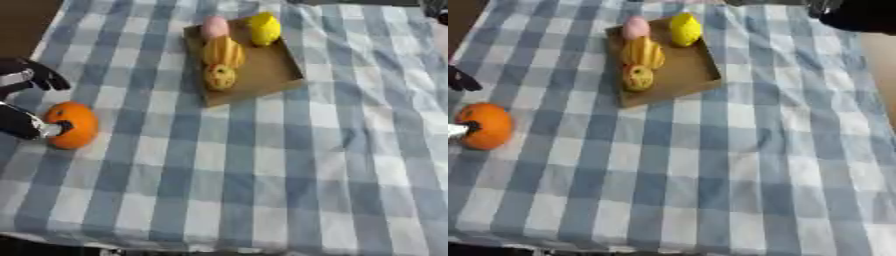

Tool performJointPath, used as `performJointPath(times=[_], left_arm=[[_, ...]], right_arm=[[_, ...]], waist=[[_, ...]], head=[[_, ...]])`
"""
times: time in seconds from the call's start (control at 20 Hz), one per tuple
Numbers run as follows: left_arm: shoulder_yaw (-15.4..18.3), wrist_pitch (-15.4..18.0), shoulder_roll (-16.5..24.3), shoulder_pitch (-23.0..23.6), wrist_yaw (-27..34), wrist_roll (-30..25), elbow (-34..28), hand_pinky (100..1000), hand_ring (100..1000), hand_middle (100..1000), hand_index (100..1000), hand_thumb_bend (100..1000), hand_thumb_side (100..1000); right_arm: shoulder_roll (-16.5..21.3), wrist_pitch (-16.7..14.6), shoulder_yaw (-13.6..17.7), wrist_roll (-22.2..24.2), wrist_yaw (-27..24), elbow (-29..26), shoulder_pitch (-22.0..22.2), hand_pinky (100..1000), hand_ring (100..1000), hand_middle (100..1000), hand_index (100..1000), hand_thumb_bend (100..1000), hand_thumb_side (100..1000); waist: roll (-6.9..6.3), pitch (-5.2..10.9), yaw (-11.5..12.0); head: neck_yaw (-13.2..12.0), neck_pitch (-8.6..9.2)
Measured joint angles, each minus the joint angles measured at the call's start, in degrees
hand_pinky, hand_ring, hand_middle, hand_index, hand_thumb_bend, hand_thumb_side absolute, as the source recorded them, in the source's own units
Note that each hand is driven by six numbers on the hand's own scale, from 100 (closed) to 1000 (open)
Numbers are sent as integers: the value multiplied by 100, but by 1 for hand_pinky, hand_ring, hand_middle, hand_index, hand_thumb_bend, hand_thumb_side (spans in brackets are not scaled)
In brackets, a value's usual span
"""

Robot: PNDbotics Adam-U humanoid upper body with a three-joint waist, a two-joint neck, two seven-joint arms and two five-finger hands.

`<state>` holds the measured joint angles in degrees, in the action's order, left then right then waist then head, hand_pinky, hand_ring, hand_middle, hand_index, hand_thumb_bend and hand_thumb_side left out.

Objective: Pick up objects on the table and place them in the box.

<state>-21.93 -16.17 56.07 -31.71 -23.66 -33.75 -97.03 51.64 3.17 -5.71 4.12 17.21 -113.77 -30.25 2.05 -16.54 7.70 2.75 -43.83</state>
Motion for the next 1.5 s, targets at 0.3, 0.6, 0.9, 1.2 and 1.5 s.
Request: performJointPath(times=[0.3, 0.6, 0.9, 1.2, 1.5], left_arm=[[-69, 180, -66, -26, -330, -241, 260, 892, 847, 785, 858, 388, 298], [-118, 426, -124, -68, -666, -486, 485, 897, 850, 787, 848, 381, 292], [-153, 642, -171, -102, -872, -588, 537, 856, 792, 711, 730, 100, 175], [-148, 695, -170, -30, -1078, -207, 102, 793, 716, 611, 574, 100, 250], [11, 532, -160, 64, -1149, 158, -430, 761, 672, 568, 503, 100, 304]], right_arm=[[-50, 21, 2, -25, -28, 0, 3, 748, 739, 744, 837, 100, 244], [-69, 35, 2, -38, -79, 0, 6, 748, 738, 744, 837, 100, 257], [-101, 65, 3, -61, -118, 0, 13, 747, 736, 743, 838, 100, 269], [-147, 109, 10, -92, -181, 0, 56, 746, 735, 743, 838, 100, 276], [-149, 124, 39, -110, -226, 0, 59, 746, 735, 742, 837, 100, 279]], waist=[[1, -3, -30], [7, -18, -50], [17, -37, -63], [23, -39, -35], [20, -38, -20]], head=[[-13, 0], [-13, 1], [-13, 4], [11, 63], [42, 98]])
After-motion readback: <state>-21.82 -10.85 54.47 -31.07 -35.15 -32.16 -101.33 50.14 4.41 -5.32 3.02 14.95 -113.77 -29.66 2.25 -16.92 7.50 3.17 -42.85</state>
